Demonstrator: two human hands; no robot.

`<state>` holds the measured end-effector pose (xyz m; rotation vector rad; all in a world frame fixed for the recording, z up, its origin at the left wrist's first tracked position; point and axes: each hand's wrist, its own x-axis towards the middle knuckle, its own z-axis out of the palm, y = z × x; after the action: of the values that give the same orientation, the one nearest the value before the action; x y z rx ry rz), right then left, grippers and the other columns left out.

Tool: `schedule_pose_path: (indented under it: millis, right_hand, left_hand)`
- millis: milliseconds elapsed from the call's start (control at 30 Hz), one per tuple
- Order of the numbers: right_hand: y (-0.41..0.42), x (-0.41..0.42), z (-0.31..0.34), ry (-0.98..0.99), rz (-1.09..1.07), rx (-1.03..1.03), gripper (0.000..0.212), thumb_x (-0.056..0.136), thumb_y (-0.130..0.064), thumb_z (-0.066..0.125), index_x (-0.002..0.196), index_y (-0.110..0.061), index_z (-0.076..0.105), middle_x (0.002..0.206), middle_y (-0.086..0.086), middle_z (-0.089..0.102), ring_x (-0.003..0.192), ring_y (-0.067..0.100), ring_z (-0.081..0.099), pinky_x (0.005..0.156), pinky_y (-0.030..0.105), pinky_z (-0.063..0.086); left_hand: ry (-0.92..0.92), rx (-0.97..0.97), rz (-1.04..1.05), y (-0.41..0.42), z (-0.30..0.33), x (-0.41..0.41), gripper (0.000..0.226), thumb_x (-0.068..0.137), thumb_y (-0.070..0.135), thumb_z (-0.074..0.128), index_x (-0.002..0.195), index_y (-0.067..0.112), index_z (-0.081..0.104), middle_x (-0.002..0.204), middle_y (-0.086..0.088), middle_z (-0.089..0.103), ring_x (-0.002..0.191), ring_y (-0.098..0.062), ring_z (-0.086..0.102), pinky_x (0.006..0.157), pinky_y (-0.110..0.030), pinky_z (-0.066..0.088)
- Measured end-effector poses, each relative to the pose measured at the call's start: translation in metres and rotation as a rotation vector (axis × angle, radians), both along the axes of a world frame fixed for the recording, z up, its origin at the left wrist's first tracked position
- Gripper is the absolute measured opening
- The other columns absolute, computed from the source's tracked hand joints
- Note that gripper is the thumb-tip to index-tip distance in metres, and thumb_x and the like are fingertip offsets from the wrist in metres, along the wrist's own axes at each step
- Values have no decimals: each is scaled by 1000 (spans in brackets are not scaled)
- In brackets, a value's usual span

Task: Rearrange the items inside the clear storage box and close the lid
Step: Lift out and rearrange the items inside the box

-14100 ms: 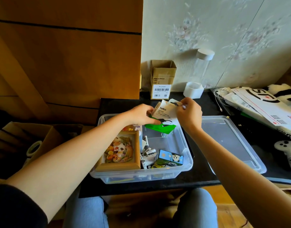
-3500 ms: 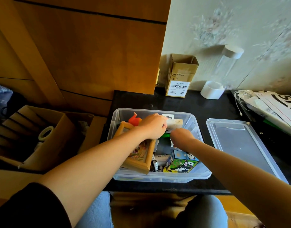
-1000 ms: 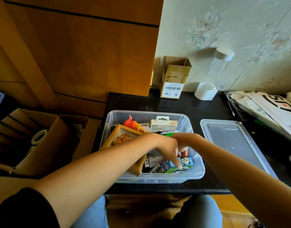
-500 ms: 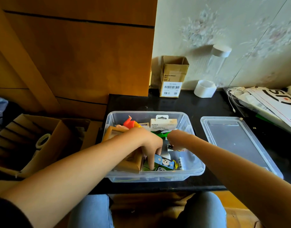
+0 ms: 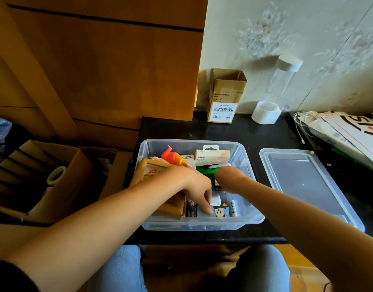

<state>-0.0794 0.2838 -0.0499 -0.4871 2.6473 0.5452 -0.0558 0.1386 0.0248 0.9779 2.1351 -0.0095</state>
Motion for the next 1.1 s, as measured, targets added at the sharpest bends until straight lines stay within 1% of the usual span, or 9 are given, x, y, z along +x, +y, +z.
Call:
schedule_pose_path:
  millis: [200, 300, 367, 433, 567, 700, 833, 1000, 1100]
  right_hand:
    - [-5, 1, 8, -27, -54, 37, 29, 88, -9, 59, 117, -4, 57, 113, 10, 62, 103, 24, 61, 83, 30, 49]
    - [-8, 3, 15, -311, -197, 111, 34, 86, -20, 65, 115, -3, 56, 114, 7, 65, 103, 20, 64, 87, 30, 48]
    - [-11, 8, 13, -557, -349, 175, 36, 93, -20, 56, 122, 0, 53, 125, 8, 61, 111, 19, 61, 95, 33, 44]
    - [-12, 15, 6, -653, -459, 173, 38, 96, -19, 50, 128, 2, 50, 130, 9, 58, 119, 20, 56, 103, 34, 41]
    - [-10, 23, -5, -394, -433, 4, 35, 90, -9, 59, 124, -1, 53, 115, 10, 65, 100, 20, 67, 93, 32, 50]
    - [-11, 25, -7, -166, -340, 40, 23, 92, -13, 53, 114, -6, 58, 113, 6, 62, 102, 19, 62, 83, 26, 49]
    - [-14, 24, -8, -120, -378, 33, 24, 92, -14, 52, 114, -6, 58, 114, 6, 61, 104, 19, 59, 82, 25, 47]
    - [-11, 25, -13, -194, -433, -92, 29, 88, -16, 61, 114, -5, 58, 113, 10, 62, 102, 23, 62, 88, 30, 52]
    - [-10, 28, -16, -133, -399, -117, 27, 88, -13, 60, 114, -6, 59, 112, 10, 62, 102, 23, 61, 84, 30, 50]
  left_hand:
    - [-5, 62, 33, -3, 0, 0, 49, 82, 44, 69, 124, 20, 62, 113, 6, 66, 84, -6, 55, 65, -12, 43]
    - [-21, 84, 53, -3, -1, 0, 47, 81, 39, 72, 121, 18, 64, 113, 4, 66, 84, -6, 55, 65, -12, 42]
    - [-25, 93, 53, -3, 0, 0, 46, 80, 38, 73, 121, 17, 64, 114, 3, 66, 86, -7, 55, 66, -14, 43]
    - [-18, 96, 37, -3, 1, 1, 47, 81, 37, 72, 123, 16, 63, 117, 3, 66, 89, -7, 55, 68, -16, 44]
    - [-6, 102, 0, -3, 1, 0, 49, 84, 38, 69, 126, 15, 60, 119, 2, 65, 88, -6, 53, 64, -13, 40]
    - [-13, 106, 4, -2, 1, 0, 49, 84, 37, 68, 127, 15, 59, 119, 1, 64, 88, -5, 52, 62, -10, 39]
    - [-9, 106, 5, -3, 0, -1, 49, 84, 37, 68, 127, 15, 59, 119, 1, 64, 89, -6, 52, 63, -9, 39]
    - [1, 96, -6, -3, -1, -1, 50, 84, 39, 68, 127, 16, 60, 119, 2, 64, 90, -7, 53, 71, -16, 44]
    - [3, 102, -14, -4, -1, -1, 49, 84, 40, 68, 127, 17, 60, 118, 3, 64, 88, -6, 52, 65, -13, 41]
